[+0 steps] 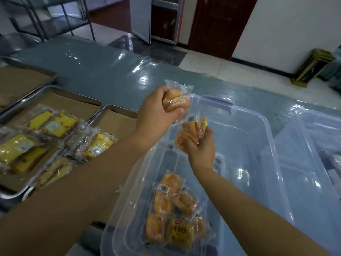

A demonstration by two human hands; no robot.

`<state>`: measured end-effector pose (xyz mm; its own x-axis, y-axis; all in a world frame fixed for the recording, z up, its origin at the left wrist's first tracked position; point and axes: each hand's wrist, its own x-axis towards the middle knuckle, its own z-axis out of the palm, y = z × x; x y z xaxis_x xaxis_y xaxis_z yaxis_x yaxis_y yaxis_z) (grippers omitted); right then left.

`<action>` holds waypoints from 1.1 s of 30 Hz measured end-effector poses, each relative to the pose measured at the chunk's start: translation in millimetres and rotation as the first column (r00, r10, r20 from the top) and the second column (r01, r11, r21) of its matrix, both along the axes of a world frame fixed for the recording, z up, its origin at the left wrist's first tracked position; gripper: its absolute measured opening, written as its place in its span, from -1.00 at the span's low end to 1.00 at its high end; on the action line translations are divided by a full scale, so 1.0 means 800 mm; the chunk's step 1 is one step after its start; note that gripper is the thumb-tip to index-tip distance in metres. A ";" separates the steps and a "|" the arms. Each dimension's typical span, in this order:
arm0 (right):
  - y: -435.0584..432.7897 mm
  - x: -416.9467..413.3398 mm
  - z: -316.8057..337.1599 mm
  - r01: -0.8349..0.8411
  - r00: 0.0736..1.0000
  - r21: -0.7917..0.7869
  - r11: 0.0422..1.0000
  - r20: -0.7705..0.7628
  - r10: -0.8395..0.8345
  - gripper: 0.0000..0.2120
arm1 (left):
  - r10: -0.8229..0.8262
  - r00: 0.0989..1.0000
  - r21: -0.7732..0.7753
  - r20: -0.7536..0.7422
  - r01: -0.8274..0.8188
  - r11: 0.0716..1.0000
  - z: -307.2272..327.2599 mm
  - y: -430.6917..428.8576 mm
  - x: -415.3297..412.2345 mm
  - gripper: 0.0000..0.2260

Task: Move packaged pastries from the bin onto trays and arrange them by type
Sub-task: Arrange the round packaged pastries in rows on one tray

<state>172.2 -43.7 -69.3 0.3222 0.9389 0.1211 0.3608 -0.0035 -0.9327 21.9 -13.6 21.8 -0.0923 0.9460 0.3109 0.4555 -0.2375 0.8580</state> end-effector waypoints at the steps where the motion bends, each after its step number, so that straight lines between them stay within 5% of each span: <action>1: 0.001 -0.002 0.015 0.014 1.000 0.062 0.998 -0.015 -0.013 -0.48 | 0.023 0.999 0.013 0.033 -0.023 1.000 0.001 -0.002 -0.004 -0.52; 6: 0.009 -0.033 0.086 -0.004 0.999 0.276 0.961 0.045 -0.009 -0.43 | 0.102 0.975 0.053 0.198 -0.115 0.992 0.014 -0.009 -0.046 -0.55; 12: 0.017 -0.129 0.131 -0.187 0.947 0.322 0.928 0.309 0.084 -0.35 | 0.154 0.956 0.046 0.248 -0.171 0.984 0.022 -0.021 -0.142 -0.57; 22: 0.008 -0.391 0.108 -0.425 0.836 0.194 0.884 0.459 0.302 -0.32 | 0.287 0.916 -0.069 0.280 -0.280 0.958 -0.014 -0.074 -0.394 -0.65; 33: -0.015 -0.680 0.027 -0.597 0.694 0.022 0.802 0.515 0.503 -0.24 | 0.338 0.937 -0.243 0.084 -0.309 0.919 -0.075 -0.126 -0.677 -0.65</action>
<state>-371.9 -55.7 -48.0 -0.3859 0.8757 0.2901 0.6270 0.4796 -0.6139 -519.7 -114.0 -38.3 -0.4287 0.9013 0.0624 0.3634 0.1087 0.9253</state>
